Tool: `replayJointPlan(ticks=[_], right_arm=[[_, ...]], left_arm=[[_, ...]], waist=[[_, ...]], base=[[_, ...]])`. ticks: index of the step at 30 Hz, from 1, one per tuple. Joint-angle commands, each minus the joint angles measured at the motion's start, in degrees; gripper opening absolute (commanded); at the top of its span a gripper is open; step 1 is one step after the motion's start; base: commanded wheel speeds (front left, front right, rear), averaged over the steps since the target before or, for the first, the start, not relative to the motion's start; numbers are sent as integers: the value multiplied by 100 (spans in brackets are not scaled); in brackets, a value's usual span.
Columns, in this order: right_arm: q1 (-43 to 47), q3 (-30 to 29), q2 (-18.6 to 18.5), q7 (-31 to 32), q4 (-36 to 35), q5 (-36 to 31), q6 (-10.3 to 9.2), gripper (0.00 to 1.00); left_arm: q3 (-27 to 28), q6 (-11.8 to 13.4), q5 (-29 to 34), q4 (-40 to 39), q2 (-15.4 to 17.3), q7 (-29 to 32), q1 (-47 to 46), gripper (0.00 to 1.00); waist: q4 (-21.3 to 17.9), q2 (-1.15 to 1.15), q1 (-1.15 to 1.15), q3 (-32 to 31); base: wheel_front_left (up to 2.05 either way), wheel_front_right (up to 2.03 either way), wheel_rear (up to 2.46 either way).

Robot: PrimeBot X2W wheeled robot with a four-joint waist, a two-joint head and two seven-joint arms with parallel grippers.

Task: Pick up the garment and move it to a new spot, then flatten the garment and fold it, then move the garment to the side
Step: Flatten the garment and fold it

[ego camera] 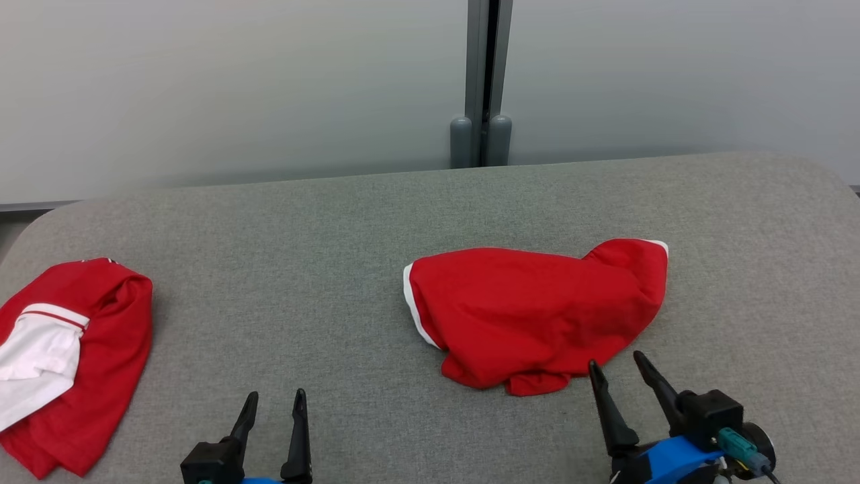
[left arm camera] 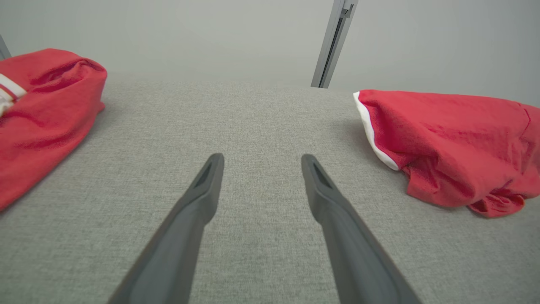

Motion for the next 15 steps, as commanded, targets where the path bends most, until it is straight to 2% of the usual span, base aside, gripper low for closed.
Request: replayJointPlan(ticks=[1,3,10,15], right_arm=[[-83,207,4,-4,-4,-73,0,100],[-162,329,4,-4,-36,-65,0,100],[-868,1701,0,-4,137,118,0,100],[-1486,2582,-40,12,923,420,0,100]], left_arm=[[-33,-51,54,2,-16,-17,-94,100],[-58,-67,50,15,-17,-17,-125,100],[-393,-43,-167,111,-20,-17,-277,100],[-538,-4,-276,217,-19,-17,-288,100]], waist=[[58,0,1,62],[88,0,1,92],[489,0,1,351],[801,0,1,513]], base=[[0,0,0],[0,0,0],[0,0,0],[0,0,0]])
